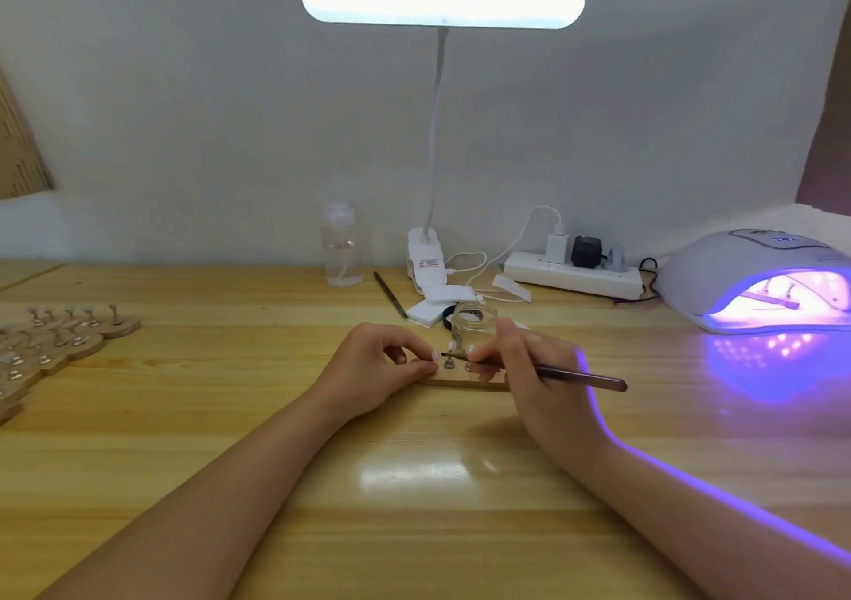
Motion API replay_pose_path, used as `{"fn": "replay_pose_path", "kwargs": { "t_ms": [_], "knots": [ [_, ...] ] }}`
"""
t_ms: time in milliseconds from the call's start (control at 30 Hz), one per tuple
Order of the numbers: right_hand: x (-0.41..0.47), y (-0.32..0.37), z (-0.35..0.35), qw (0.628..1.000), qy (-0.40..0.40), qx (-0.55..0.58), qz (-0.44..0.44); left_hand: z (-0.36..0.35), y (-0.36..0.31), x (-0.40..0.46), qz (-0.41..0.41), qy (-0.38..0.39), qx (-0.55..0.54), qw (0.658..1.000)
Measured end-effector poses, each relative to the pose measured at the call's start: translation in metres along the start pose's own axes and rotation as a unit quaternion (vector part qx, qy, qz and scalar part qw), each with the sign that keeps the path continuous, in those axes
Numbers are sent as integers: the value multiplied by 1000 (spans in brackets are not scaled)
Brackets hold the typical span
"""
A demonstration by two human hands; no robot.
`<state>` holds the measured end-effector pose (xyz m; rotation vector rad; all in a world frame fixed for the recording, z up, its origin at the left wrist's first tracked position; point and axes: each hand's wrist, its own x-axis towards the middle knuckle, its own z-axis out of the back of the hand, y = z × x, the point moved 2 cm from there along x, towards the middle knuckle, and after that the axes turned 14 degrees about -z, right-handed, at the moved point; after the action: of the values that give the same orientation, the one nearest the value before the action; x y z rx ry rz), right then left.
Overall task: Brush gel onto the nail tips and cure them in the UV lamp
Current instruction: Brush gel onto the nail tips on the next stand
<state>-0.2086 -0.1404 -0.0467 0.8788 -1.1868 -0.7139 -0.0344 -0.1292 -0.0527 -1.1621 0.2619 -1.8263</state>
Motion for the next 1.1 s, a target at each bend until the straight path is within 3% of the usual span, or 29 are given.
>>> {"fn": "replay_pose_path", "kwargs": {
  "t_ms": [133, 300, 433, 567, 733, 833, 967, 1100],
  "knots": [
    [0, -3, -1, 997, 17, -62, 46, -1, 0, 0, -13, 2, -1, 1000],
    [1, -7, -2, 999, 29, -39, -5, -2, 2, 1, -12, 8, -11, 1000],
    [1, -6, 0, 997, 11, -60, 39, -1, 2, 1, -16, 9, -13, 1000],
    [1, -7, 0, 998, 12, -58, 10, -1, 1, 1, -9, 11, -19, 1000],
    [2, -6, -1, 994, 4, -95, 52, -1, 1, 1, 6, 12, -30, 999],
    [2, -7, -1, 997, 14, -69, 13, -1, 1, 1, 17, 11, -35, 999],
    [3, -5, -1, 989, 2, -128, 75, 0, 1, 1, 25, 15, -32, 999],
    [2, -7, -1, 993, 10, -109, 42, -1, 1, 1, 36, 13, -36, 999]
  ]
}}
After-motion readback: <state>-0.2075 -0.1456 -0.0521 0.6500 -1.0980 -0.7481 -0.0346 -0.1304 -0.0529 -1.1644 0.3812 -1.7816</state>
